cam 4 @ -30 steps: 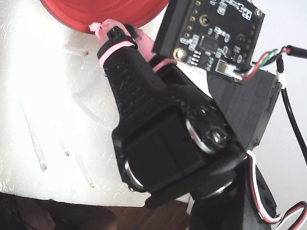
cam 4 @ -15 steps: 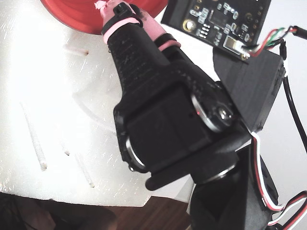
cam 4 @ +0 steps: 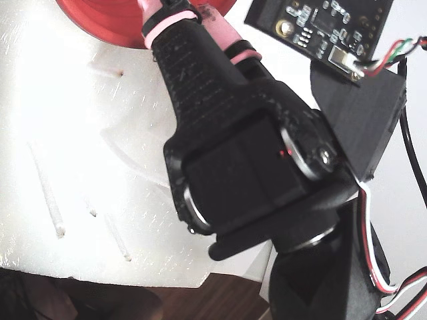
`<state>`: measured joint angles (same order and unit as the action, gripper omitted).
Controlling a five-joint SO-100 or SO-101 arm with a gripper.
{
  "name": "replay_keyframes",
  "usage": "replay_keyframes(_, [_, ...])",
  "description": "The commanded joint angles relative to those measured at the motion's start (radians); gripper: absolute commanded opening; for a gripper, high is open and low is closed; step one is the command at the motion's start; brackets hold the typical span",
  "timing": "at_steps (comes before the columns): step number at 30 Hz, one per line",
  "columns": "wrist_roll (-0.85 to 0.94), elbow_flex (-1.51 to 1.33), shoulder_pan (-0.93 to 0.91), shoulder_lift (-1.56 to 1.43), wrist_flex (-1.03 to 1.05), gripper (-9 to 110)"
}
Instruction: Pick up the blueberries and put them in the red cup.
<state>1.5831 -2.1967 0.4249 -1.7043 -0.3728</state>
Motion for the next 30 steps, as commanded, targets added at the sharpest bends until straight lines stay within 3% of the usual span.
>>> replay_keyframes(1, [-0.006, 0.014, 0.0, -0.133, 0.017, 18])
replay_keyframes(30, [-0.155, -0.236, -0.155, -0.595, 0.324, 17])
